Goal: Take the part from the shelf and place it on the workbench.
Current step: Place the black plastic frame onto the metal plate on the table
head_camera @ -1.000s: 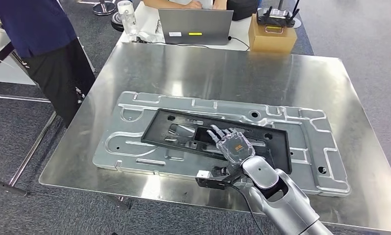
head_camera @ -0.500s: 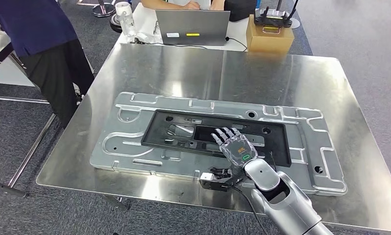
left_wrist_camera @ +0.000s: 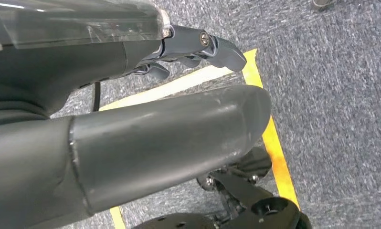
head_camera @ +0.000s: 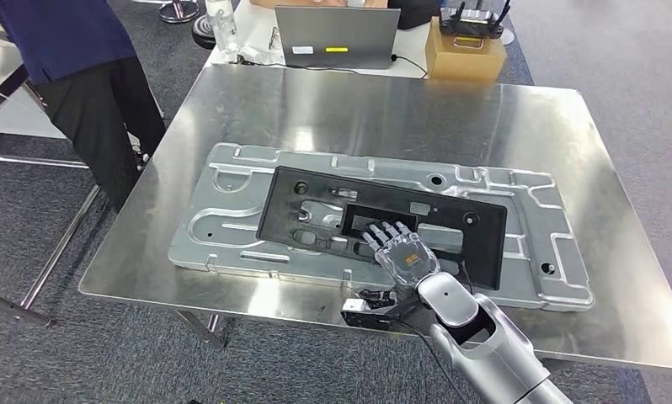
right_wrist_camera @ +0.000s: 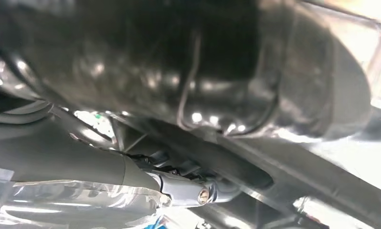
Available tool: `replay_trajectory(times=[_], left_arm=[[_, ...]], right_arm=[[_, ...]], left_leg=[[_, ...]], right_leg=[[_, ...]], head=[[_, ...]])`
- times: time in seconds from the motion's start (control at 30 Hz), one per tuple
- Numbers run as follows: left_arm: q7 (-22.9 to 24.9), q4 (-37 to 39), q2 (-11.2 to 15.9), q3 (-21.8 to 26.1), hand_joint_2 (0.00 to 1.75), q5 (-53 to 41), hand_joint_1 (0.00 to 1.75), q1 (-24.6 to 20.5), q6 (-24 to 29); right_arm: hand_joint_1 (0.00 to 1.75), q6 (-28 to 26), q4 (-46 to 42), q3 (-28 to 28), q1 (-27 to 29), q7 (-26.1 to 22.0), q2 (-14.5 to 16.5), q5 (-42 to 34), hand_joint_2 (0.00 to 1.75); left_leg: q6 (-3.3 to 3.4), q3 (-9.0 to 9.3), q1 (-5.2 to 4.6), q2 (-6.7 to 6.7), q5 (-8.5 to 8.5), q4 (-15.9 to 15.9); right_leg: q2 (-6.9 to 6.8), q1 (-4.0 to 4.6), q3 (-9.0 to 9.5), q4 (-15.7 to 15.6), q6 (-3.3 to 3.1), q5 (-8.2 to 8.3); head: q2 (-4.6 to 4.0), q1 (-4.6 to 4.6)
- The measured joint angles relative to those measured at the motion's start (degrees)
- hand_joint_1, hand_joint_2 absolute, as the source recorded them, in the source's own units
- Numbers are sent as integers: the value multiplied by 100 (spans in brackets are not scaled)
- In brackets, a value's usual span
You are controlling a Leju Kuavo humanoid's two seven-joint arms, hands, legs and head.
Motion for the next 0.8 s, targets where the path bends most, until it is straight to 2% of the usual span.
replay_trajectory(times=[0.07,0.1,0.13,0.17,0.23,0.27,0.3,0.33,0.37,0.4,0.47,0.5,0.53,0.6,0.63,0.67,0.73,0.77,0.8], left_arm=[[0,-1,2,0,0,1,0,3,1],[0,-1,4,0,0,1,0,8,1],[0,-1,5,0,0,2,0,15,1],[0,-1,7,0,0,1,0,20,1],[0,-1,6,0,0,2,0,18,0],[0,-1,6,0,0,5,0,15,0],[0,-1,6,0,0,10,0,14,1],[0,-1,7,0,0,15,0,14,1],[1,-1,8,0,0,22,0,13,2],[2,-1,10,0,0,27,0,9,4],[4,-1,14,0,0,34,0,-6,7],[5,-1,15,0,0,34,0,-12,10],[6,-1,15,0,0,34,0,-16,12],[8,-1,10,0,0,39,0,-15,17],[9,-2,7,0,0,43,0,-17,19],[10,-2,3,0,0,48,0,-19,23],[13,-3,1,0,0,57,0,-19,38],[15,-3,2,0,0,63,0,-18,48],[16,-3,2,0,0,70,0,-17,56]], right_arm=[[0,-1,3,7,-6,0,0,-1,0],[0,0,5,10,-10,1,1,-2,0],[0,1,6,12,-13,1,3,-2,0],[0,2,8,15,-15,0,4,-2,0],[0,3,12,22,-11,0,7,-2,0],[0,4,17,26,-6,0,7,-2,0],[0,4,21,28,-4,1,7,-2,0],[0,3,25,28,-5,3,7,-2,0],[0,-1,25,28,-11,4,7,-2,0],[0,-4,23,28,-18,5,7,-2,0],[0,-9,20,28,-29,5,6,-2,0],[0,-9,19,28,-29,4,7,-2,0],[0,-8,19,31,-28,2,8,-2,0],[0,-4,27,38,-23,0,10,-2,0],[0,-1,36,41,-23,-1,10,-2,0],[0,3,47,44,-23,-2,9,-2,0],[0,8,71,49,-25,-4,9,-3,0],[0,9,84,54,-24,-5,9,-3,0],[0,9,99,61,-22,-6,9,-4,0]], left_leg=[[-75,-18,5,-5,71,-22],[-108,-49,10,-9,31,1],[-141,-101,14,-11,-115,96],[-173,-176,21,-13,-365,304],[-234,-348,32,-11,-946,998],[-257,-394,35,-10,-1105,1337],[-273,-378,36,-10,-1125,1551],[-280,-272,37,-9,-1026,1579],[-277,-65,38,-9,-874,1404],[-261,226,38,-8,-761,1063],[-199,798,19,-16,-781,287],[-163,947,7,-23,-843,38],[-124,991,-10,-29,-878,-74],[-32,921,-1,-16,-795,-114],[26,876,9,-2,-731,-127],[79,815,24,14,-655,-144],[144,655,24,32,-509,-150],[153,562,19,37,-441,-142],[151,472,14,42,-380,-132]], right_leg=[[-4,6,-58,-19,-69,88],[-16,-7,-93,-41,-113,137],[-28,-24,-145,-60,-166,203],[-39,-40,-208,-77,-206,274],[-49,-32,-368,-71,-245,400],[-52,-28,-455,-62,-241,460],[-54,-26,-544,-47,-236,517],[-56,-26,-632,-25,-225,568],[-56,-27,-714,3,-210,611],[-55,-28,-784,36,-191,648],[-54,-15,-873,90,-134,714],[-58,-9,-888,101,-102,749],[-62,-6,-894,95,-66,792],[-57,-9,-915,84,6,848],[-46,-12,-954,130,37,772],[-34,-14,-1017,270,60,584],[-21,-32,-1193,858,93,6],[-19,-41,-1270,1225,109,-222],[-19,-49,-1302,1514,124,-322]], head=[[0,2],[0,1],[0,0],[0,-1],[0,-2],[0,-1],[0,-1],[0,-2],[0,-2],[0,-3],[0,-3],[0,-2],[0,-1],[0,1],[0,2],[0,3],[0,4],[0,3],[0,3]])
